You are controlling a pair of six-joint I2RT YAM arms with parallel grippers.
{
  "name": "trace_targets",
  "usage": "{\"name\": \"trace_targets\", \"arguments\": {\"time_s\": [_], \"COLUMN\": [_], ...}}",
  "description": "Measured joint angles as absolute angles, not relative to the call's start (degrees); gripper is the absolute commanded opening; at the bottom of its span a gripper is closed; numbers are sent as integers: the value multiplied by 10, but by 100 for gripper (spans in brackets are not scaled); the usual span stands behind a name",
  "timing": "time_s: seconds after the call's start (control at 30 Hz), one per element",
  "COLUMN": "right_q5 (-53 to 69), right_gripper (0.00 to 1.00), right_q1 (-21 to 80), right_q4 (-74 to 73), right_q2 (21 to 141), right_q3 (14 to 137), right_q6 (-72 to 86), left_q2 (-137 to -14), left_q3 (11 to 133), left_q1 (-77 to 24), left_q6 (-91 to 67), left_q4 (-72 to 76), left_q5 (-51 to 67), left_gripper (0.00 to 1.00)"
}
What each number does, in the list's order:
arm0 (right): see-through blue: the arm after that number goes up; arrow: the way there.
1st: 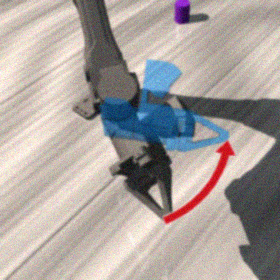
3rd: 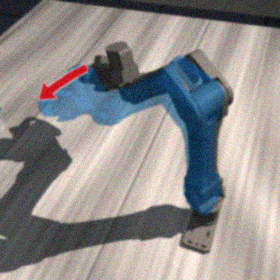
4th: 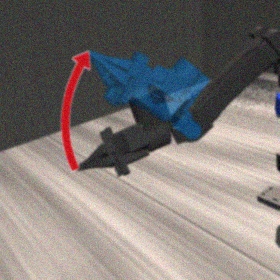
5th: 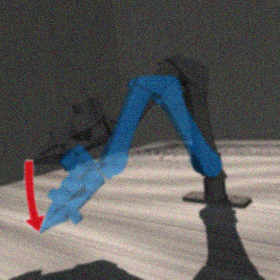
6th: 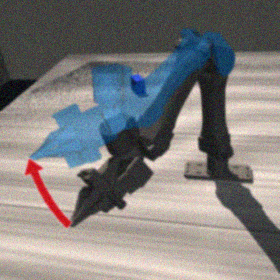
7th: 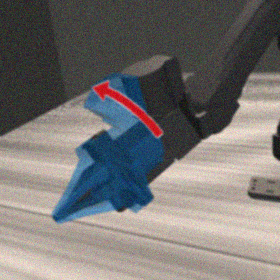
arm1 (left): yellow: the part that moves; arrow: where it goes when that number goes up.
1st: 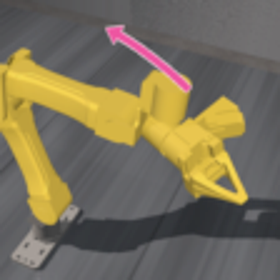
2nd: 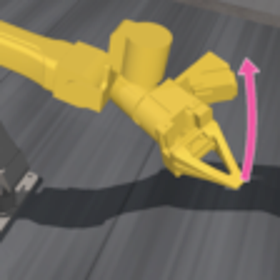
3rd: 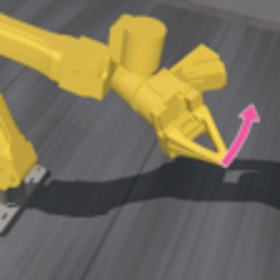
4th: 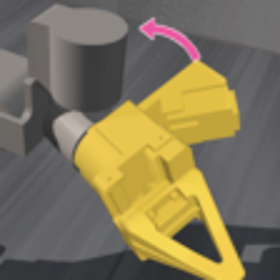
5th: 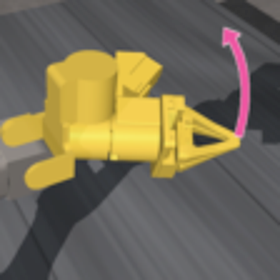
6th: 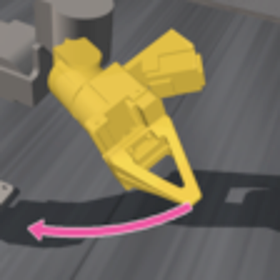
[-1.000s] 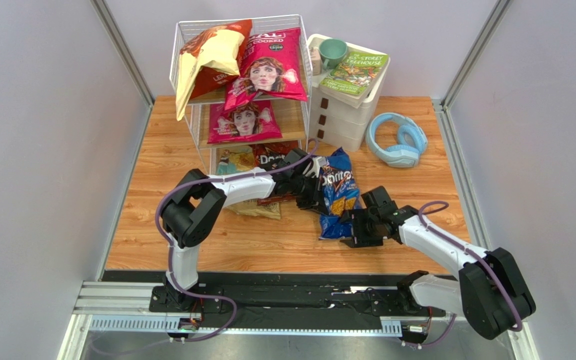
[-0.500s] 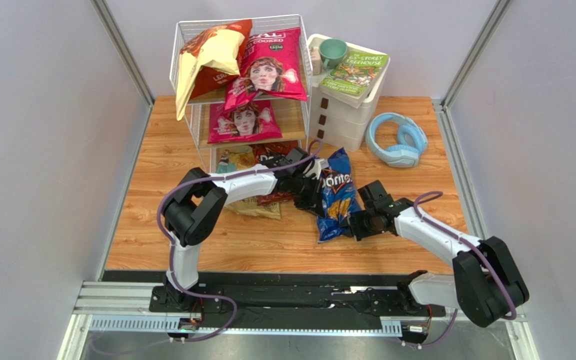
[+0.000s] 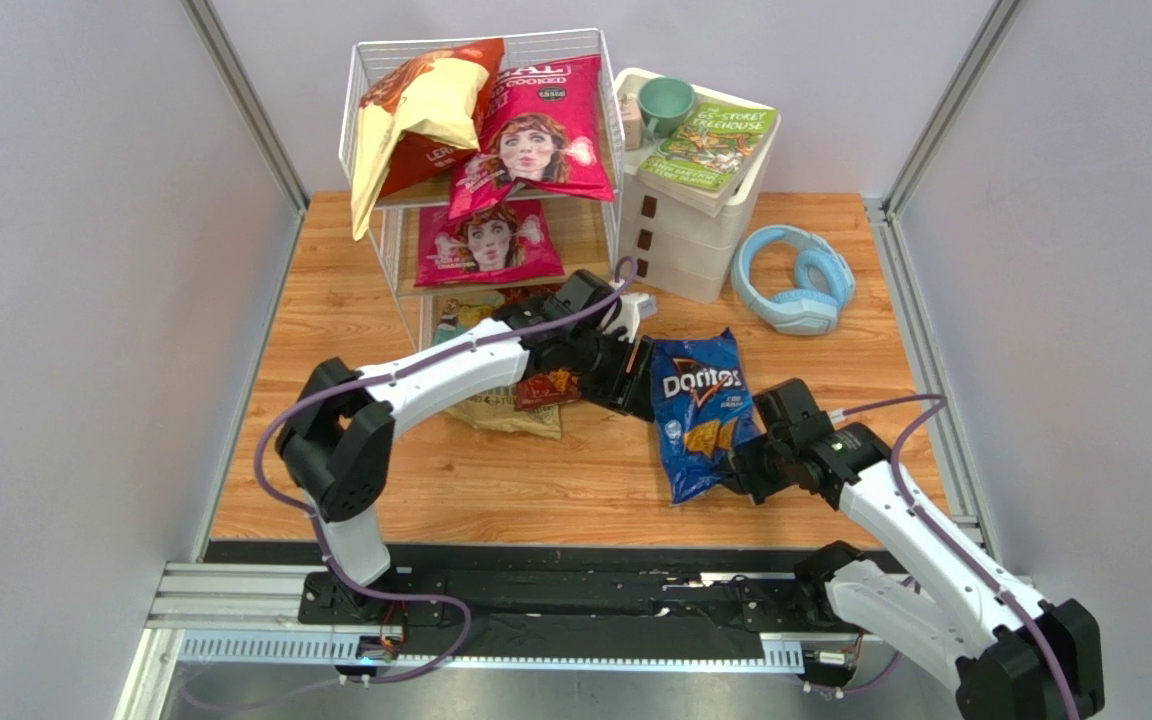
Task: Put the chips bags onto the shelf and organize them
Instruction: Pick up the potato chip from the center of the board.
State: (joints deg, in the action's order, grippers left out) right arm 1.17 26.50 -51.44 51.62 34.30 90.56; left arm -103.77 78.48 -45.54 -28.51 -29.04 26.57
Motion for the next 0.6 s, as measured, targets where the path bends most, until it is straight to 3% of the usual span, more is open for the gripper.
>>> {"name": "trace_targets", "arguments": {"time_s": [0.27, 0.6], "right_q5": [34, 69], "right_gripper": [0, 0], "right_q1": [261, 261], "right_q4": [-522, -526], "right_q2": [491, 470], "right_q3": [319, 319], "right_q6": [893, 882], "left_q2": [-990, -1051], "left_q3": [759, 705], "left_q1": [-456, -488], "left_q6": [-305, -361], "left_q4": [-250, -188], "left_q5": [298, 321], "left_gripper": [65, 66]}}
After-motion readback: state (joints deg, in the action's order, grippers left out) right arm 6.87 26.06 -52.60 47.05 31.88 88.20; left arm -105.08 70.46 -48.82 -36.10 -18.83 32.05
